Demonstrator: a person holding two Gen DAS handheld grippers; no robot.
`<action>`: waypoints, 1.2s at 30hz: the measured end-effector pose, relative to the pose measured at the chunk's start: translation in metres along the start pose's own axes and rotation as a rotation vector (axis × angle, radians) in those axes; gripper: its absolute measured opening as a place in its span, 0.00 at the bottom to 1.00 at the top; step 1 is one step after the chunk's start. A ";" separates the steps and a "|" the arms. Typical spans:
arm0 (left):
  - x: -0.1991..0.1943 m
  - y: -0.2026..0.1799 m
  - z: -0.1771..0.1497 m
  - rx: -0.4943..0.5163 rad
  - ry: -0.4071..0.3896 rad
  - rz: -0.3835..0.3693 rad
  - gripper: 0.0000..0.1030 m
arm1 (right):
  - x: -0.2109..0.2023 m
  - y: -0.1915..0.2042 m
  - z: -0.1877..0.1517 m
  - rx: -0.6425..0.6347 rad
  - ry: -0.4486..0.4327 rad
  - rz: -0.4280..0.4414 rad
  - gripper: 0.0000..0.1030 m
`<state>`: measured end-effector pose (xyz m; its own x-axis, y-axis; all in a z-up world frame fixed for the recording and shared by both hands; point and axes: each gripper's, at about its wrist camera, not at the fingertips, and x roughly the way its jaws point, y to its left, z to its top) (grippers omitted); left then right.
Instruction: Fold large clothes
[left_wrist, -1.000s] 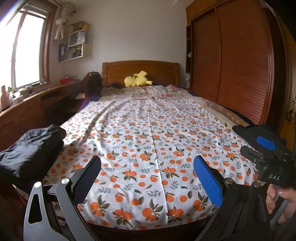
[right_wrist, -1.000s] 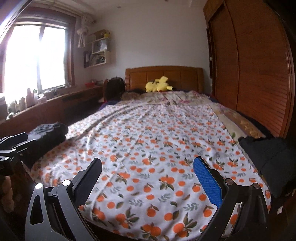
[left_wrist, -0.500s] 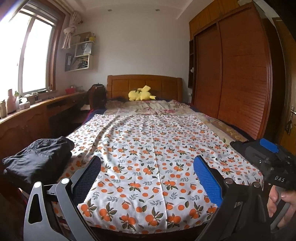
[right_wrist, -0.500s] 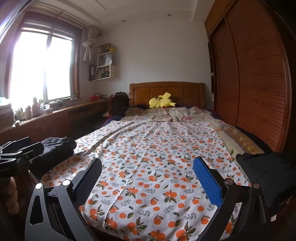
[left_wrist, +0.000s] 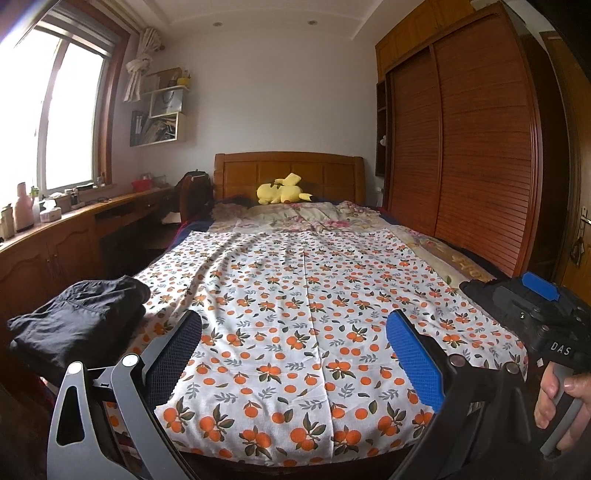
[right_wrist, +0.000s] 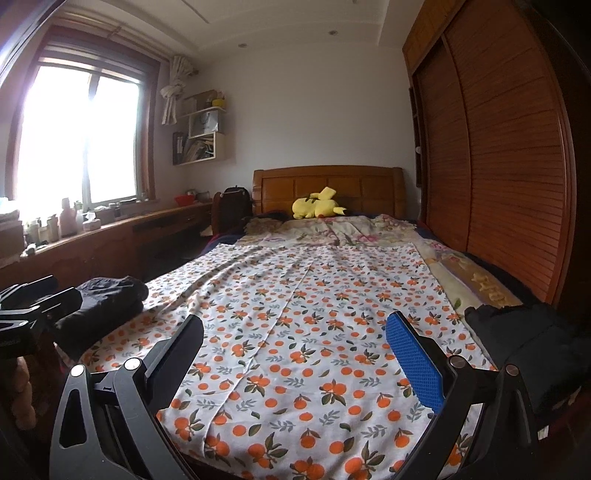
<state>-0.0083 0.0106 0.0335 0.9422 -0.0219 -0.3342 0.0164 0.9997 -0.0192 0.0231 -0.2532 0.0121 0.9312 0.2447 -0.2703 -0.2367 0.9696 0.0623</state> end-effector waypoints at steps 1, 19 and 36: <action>0.000 0.000 0.000 0.001 0.000 0.000 0.98 | 0.000 0.000 0.000 0.000 0.000 -0.001 0.93; 0.002 -0.001 -0.004 0.011 0.006 -0.006 0.98 | 0.001 -0.004 -0.004 0.004 0.005 -0.009 0.93; 0.002 -0.002 -0.005 0.012 0.007 -0.010 0.98 | 0.002 -0.006 -0.007 0.007 0.006 -0.014 0.93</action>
<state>-0.0079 0.0089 0.0281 0.9396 -0.0320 -0.3409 0.0298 0.9995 -0.0116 0.0247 -0.2588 0.0041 0.9327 0.2307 -0.2772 -0.2213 0.9730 0.0651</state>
